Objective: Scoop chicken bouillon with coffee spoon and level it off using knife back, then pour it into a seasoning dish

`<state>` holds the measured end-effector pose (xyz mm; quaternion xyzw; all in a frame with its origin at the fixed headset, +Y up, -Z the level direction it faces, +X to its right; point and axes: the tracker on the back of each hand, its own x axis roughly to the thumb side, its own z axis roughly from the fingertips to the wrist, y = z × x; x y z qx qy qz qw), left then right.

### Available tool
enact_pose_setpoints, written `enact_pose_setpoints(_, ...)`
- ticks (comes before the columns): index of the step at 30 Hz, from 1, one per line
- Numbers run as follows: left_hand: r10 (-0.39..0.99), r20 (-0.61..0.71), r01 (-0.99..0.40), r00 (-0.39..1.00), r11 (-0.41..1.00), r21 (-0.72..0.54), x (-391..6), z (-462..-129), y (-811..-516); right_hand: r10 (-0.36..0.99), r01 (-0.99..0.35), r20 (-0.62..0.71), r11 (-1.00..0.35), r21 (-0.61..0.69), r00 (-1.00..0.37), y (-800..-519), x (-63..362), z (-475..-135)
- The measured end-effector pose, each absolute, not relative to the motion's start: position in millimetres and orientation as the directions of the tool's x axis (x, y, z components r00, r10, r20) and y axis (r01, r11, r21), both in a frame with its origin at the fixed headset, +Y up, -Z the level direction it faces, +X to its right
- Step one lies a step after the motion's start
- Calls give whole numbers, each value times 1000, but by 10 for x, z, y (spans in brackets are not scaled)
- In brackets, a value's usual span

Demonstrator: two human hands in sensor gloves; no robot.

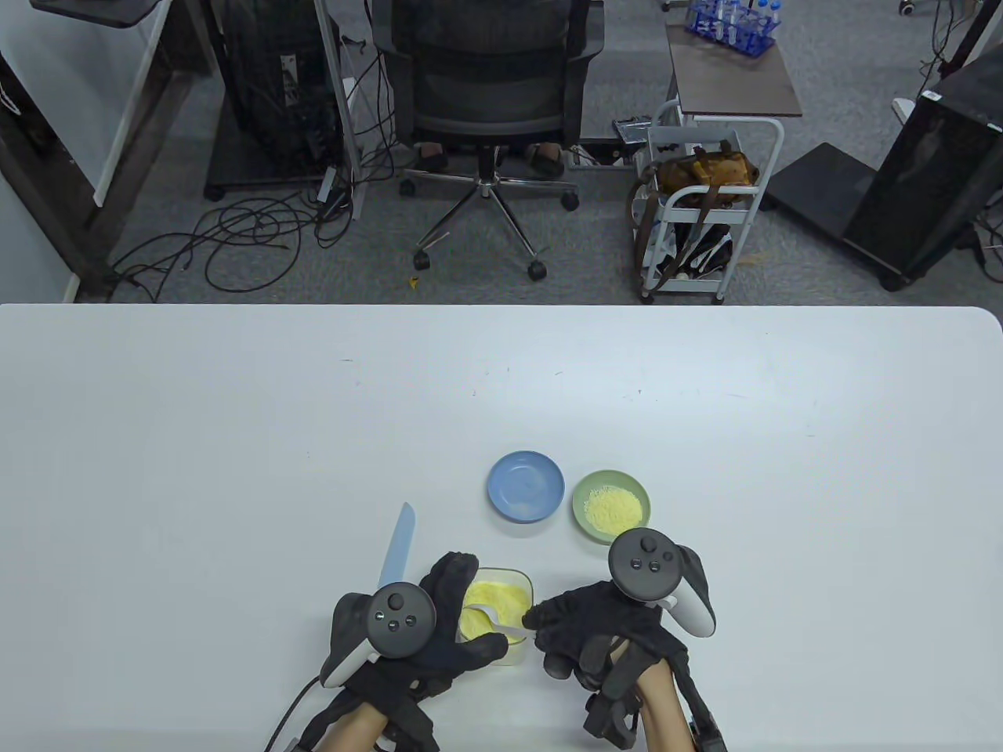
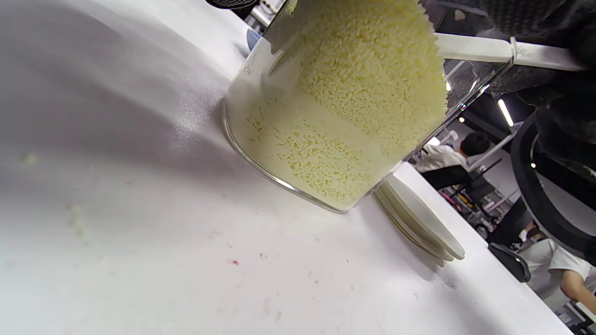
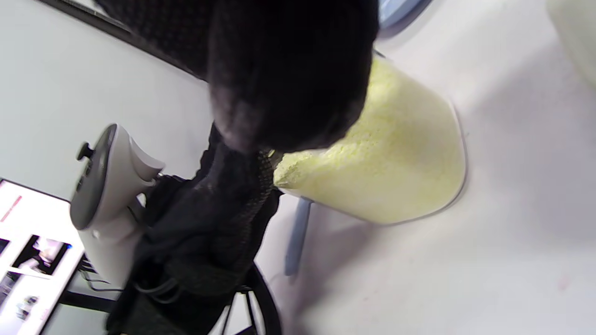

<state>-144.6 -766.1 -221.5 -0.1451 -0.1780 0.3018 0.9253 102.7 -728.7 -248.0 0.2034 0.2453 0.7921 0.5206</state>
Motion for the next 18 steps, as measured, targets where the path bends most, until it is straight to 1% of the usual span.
enact_pose_setpoints(3, 612, 241, -508, 753, 774, -377, -1445, -2214, -7662, 957, -768, -23, -219, 602, -291, -7381, 1075, -2487)
enact_pose_setpoints(12, 612, 236, -509, 755, 774, -377, -1446, -2210, -7664, 970, -810, -120, -107, 576, -213, -7505, 1165, -2482)
enact_pose_setpoints(14, 609, 245, -518, 755, 782, -348, -1446, -2200, -7661, 972, -819, -139, -80, 568, -191, -7532, 1193, -2482)
enact_pose_setpoints(18, 612, 231, -513, 756, 774, -371, -1449, -2193, -7636, 977, -826, -154, -37, 562, -149, -7570, 1232, -2479)
